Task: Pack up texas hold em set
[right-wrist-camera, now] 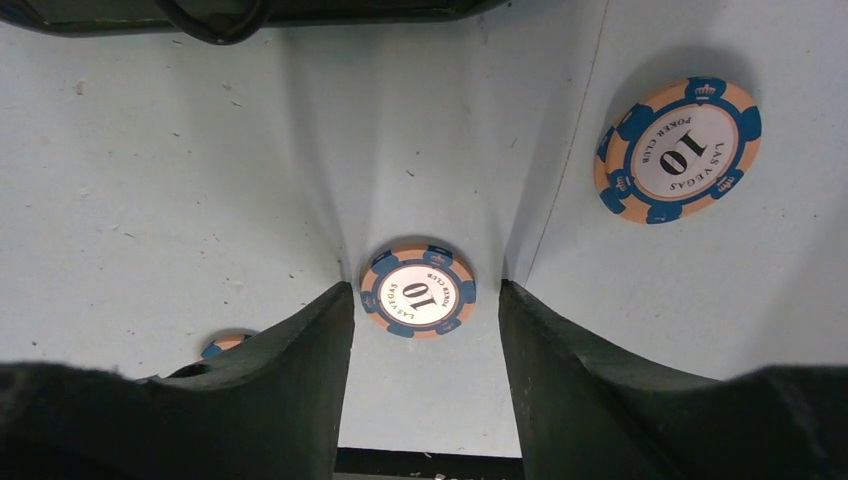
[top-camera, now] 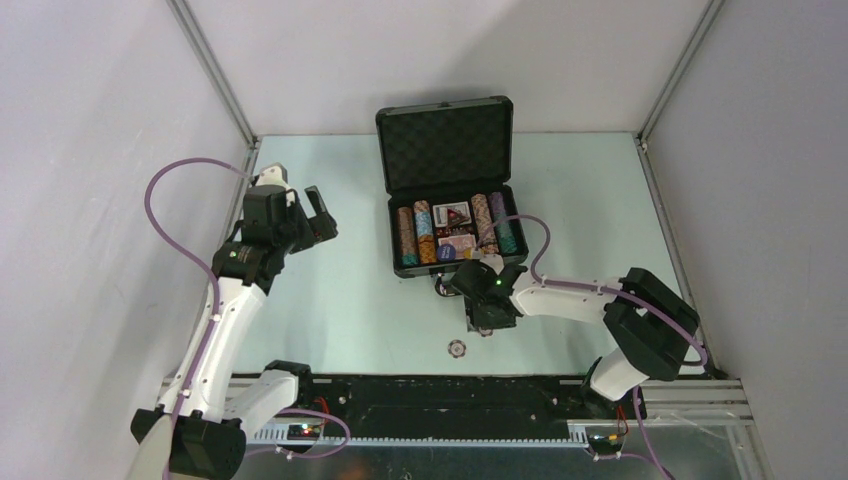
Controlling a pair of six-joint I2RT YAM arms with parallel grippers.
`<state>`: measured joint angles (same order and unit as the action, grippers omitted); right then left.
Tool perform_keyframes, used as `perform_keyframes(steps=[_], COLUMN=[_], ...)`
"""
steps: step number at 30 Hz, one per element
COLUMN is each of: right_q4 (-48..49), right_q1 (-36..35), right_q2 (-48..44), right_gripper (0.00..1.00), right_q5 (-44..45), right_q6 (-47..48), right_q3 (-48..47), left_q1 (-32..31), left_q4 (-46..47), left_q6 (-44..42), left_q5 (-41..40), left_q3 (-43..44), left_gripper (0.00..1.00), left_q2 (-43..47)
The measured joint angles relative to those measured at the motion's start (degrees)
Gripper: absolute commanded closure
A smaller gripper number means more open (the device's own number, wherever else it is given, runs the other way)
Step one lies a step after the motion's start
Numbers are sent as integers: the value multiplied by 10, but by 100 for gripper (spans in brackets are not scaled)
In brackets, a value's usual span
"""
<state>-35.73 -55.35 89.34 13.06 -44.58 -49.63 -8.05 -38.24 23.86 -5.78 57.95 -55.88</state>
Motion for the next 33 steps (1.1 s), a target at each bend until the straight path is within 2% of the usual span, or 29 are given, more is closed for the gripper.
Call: perform_keyframes(steps=[13,27,33], right_q4=[2,-1,-6], right_q1=[-5,-7,13], right_q2=[15,14,-2], right_gripper=[54,56,55], right_q5=[0,10,14], right_q6=[0,-3,2], right_q3=[-11,-12,-12], left_q1=[0,0,0], left_q4=[0,0,0], left_q6=[0,0,0], left_q5=[0,0,0], left_q3=[0,0,0], left_gripper=[1,2,2], left_q2=[0,0,0])
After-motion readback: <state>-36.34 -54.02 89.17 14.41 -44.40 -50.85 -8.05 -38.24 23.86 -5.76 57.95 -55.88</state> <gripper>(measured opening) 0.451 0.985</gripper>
